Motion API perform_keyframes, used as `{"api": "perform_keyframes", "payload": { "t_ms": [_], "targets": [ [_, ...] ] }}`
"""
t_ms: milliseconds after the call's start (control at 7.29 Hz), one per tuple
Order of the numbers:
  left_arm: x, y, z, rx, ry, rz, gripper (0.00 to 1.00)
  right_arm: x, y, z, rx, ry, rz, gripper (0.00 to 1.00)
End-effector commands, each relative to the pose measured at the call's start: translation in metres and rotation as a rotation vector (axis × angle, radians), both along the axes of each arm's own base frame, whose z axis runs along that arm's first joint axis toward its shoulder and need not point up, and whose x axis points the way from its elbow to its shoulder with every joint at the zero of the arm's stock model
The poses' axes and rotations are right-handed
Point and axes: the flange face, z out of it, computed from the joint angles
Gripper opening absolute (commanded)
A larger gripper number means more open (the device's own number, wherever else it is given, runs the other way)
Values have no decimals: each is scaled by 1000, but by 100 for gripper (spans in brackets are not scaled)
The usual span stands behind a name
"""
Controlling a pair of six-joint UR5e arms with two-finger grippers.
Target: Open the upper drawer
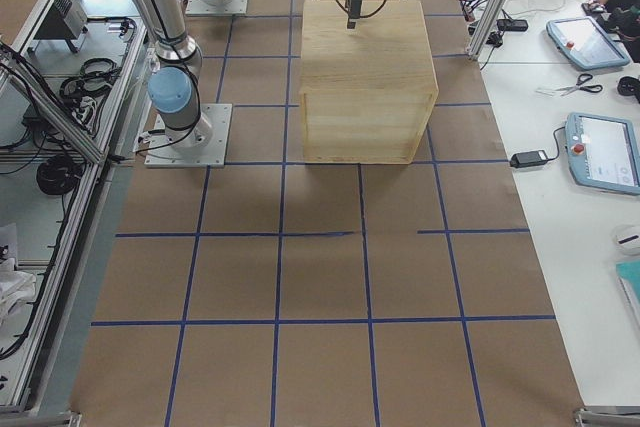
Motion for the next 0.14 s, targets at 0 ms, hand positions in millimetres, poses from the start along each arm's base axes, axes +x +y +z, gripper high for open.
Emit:
{"api": "perform_keyframes", "payload": {
  "t_ms": [0],
  "targets": [
    [0,2,-5,9,1,-5,100,0,0,0,0,0,1,100]
  ]
}}
